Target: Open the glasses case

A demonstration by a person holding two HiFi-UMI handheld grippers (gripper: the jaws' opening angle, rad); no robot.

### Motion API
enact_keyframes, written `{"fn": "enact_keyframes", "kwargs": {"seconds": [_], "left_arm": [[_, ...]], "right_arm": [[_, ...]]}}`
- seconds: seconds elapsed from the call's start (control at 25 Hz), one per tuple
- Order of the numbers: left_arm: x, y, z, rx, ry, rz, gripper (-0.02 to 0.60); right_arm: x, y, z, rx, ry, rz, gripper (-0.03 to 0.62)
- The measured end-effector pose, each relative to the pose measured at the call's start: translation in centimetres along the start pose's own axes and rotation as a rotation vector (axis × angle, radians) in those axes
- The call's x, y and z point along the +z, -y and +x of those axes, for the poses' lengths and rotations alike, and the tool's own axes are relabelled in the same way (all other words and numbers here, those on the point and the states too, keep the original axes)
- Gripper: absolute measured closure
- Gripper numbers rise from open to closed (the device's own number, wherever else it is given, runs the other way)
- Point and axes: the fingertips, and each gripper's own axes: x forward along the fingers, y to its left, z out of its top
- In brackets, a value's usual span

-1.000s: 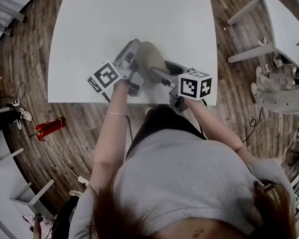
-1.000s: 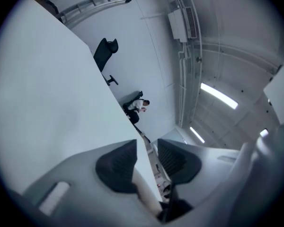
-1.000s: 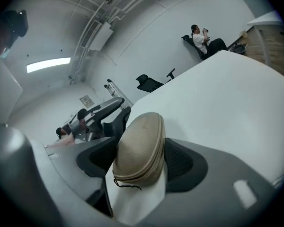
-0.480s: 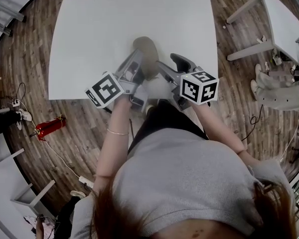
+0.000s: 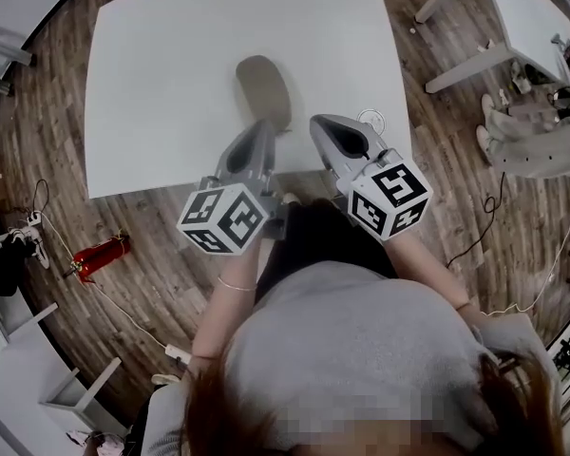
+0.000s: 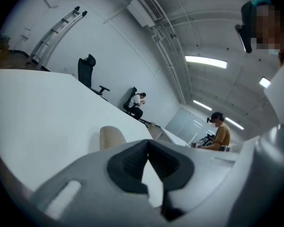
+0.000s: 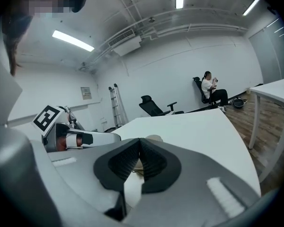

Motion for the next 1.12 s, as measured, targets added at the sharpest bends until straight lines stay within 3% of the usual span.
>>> {"fn": "enact_keyframes", "kwargs": {"seconds": [0.12, 0.36, 0.56, 0.76, 0.88, 1.12], "left_arm": [[-1.6, 1.4, -1.3, 0.000, -0.025, 0.007, 0.580], [-5.3, 6.3, -3.6, 0.049, 0.019, 0.101, 0.580], [-12.9, 12.0, -9.5, 0.209, 0.080, 0.257, 0.580], [-18.1, 18.4, -15.3, 0.316, 0.143, 0.401, 0.580], [-17.9, 22.8, -18.2, 0.299, 0.184, 0.464, 0.580], [-18.5, 26.5, -22.3, 0.282, 0.213, 0.483, 0.580]], "right_arm": [[-1.1, -1.2, -1.3, 0.029, -0.016, -0.003, 0.589], [-2.8, -2.2, -7.4, 0.061, 0.006, -0.048, 0.589], [-9.1, -3.4, -16.2, 0.059, -0.068, -0.143, 0.589], [-11.0, -7.1, -24.8, 0.088, -0.052, -0.221, 0.591], [-9.6, -10.8, -28.8, 0.152, 0.009, -0.248, 0.591], [-7.7, -16.6, -33.4, 0.244, 0.136, -0.209, 0.591]]}}
